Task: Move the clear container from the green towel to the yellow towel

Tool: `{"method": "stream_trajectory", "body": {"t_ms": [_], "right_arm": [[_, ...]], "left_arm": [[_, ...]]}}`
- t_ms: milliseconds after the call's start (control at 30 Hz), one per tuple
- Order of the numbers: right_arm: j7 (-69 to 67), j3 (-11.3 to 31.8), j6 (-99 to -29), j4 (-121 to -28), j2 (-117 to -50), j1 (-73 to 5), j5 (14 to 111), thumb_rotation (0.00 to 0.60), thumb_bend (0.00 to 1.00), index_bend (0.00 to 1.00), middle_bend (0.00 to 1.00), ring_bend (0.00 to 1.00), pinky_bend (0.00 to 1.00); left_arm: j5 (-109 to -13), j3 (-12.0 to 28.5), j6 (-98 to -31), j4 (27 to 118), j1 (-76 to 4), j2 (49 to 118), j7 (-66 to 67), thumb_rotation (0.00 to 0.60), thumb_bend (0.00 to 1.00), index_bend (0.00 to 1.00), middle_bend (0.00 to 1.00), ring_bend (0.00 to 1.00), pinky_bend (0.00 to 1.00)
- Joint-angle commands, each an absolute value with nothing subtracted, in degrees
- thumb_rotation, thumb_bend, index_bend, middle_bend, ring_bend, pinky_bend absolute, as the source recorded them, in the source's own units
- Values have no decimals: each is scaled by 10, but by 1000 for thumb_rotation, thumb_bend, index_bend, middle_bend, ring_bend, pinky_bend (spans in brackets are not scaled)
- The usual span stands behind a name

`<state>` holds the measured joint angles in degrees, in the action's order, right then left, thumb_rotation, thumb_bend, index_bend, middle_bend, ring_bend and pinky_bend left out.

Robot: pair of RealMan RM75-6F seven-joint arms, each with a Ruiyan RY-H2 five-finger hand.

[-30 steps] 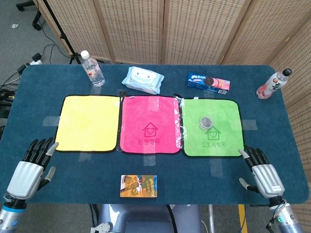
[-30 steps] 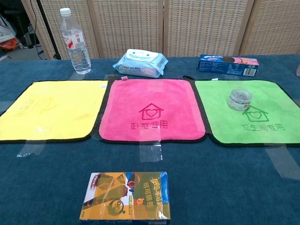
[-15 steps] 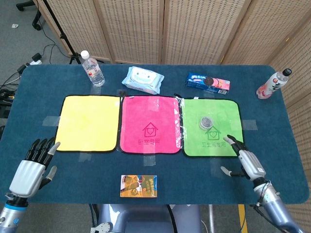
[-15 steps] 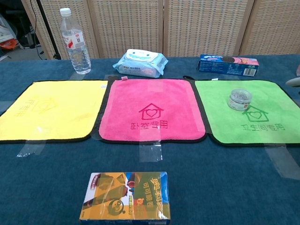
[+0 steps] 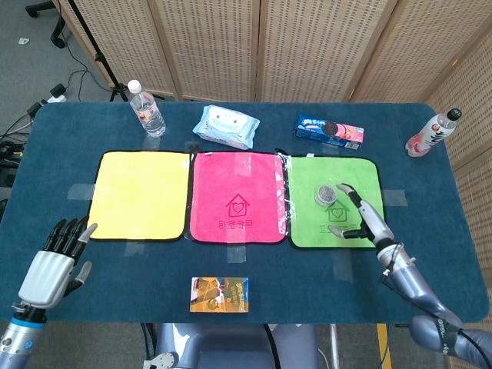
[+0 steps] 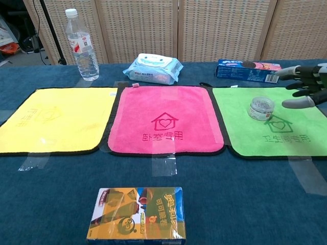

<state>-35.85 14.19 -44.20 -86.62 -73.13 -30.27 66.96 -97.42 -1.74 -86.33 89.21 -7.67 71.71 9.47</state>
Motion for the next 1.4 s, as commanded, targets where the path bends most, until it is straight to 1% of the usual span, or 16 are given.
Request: {"method": "stream_trajectory", "body": {"t_ms": [33,200,400,767,1067,1400], "right_arm": [[-359,149,-426,-849,-742,-314,658,600,311,70,0,0,50],[-359,154,-399,-808,-766,-334,647,600,311,70,0,0,50],[-377,158,-366,-735,-808,-353,642,600,311,70,0,0,50],[-415,169,-336,-679,-837,-372,662,600,311,70,0,0,50],[-421,165,-332,-683,-846,-377,683,600,311,71,0,0,50],[-406,168,-335,-707,-848,-382,674,600,312,77,0,0,50]], "left_arm": [[-972,-17,-860,891,-78,718,93,600,440,0,0,0,5],[-960,-13,-853,887,-81,719,86,600,440,0,0,0,5],[-957,-13,-845,880,-85,724,86,600,441,0,0,0,5],[-960,-15,-846,882,-87,726,88,600,440,0,0,0,5],[-956,-17,-839,879,-90,728,86,600,441,0,0,0,5],[-958,-20,-836,879,-92,728,82,600,441,0,0,0,5]]}}
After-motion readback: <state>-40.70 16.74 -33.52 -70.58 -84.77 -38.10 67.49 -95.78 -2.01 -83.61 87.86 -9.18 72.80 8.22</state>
